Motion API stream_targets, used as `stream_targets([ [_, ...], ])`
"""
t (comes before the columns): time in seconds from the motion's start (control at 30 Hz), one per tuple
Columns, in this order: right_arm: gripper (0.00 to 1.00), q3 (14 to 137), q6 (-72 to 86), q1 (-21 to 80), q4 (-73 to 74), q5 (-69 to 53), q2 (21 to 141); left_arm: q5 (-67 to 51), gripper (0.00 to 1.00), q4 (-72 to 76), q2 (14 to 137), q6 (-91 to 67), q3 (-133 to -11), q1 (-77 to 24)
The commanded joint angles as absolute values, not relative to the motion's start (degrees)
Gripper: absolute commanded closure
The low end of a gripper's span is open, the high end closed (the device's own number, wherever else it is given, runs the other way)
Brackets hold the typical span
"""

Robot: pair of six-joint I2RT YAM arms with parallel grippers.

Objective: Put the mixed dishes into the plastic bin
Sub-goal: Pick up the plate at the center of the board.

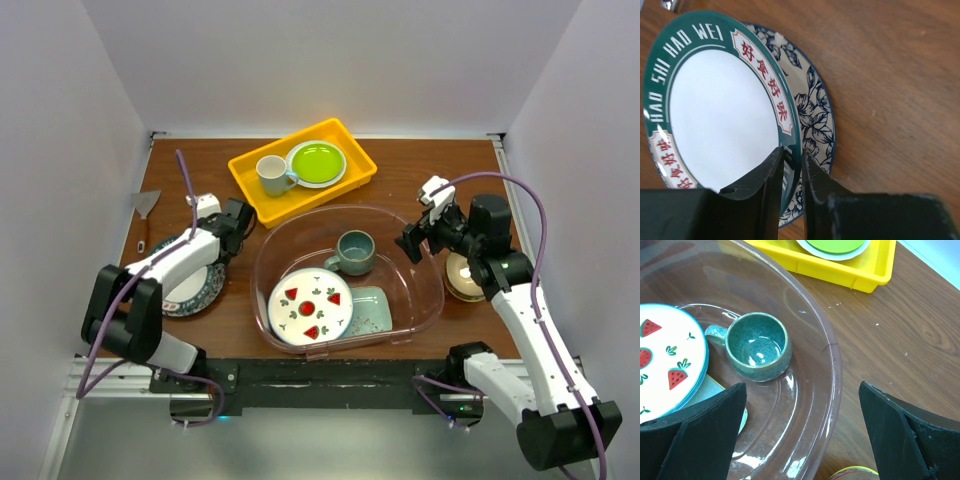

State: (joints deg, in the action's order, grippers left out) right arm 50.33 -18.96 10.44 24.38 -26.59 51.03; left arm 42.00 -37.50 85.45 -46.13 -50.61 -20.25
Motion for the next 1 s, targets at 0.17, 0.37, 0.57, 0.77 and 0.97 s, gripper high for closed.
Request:
stream_targets([
  [0.17,0.01,50.3,-19.5,10.2,22.9,-27.2,50.0,44.5,1.00,-36.5,75.2,-40.2,-55.1,-19.5],
  [0.37,0.01,50.4,-19.5,10.2,22.9,-27.2,50.1,43.7,1.00,-36.0,71.3,-35.4,-56.4,-19.5],
  [0.57,0.01,50.3,-19.6,10.2,22.9,-27.2,50.3,40.4,1.00,-35.0,67.0,-30.9,-58.0,-19.6],
  [0.77,0.01,50.3,-19.6,10.1,22.8,-27.2,50.4,34.8,1.00,-31.9,60.7,-25.0,-60.3,-19.6],
  [0.97,0.01,50.1,-19.6,10.2,22.7,-27.2,50.7,26.0,1.00,-29.2,55.3,-19.6,-62.1,-19.6],
])
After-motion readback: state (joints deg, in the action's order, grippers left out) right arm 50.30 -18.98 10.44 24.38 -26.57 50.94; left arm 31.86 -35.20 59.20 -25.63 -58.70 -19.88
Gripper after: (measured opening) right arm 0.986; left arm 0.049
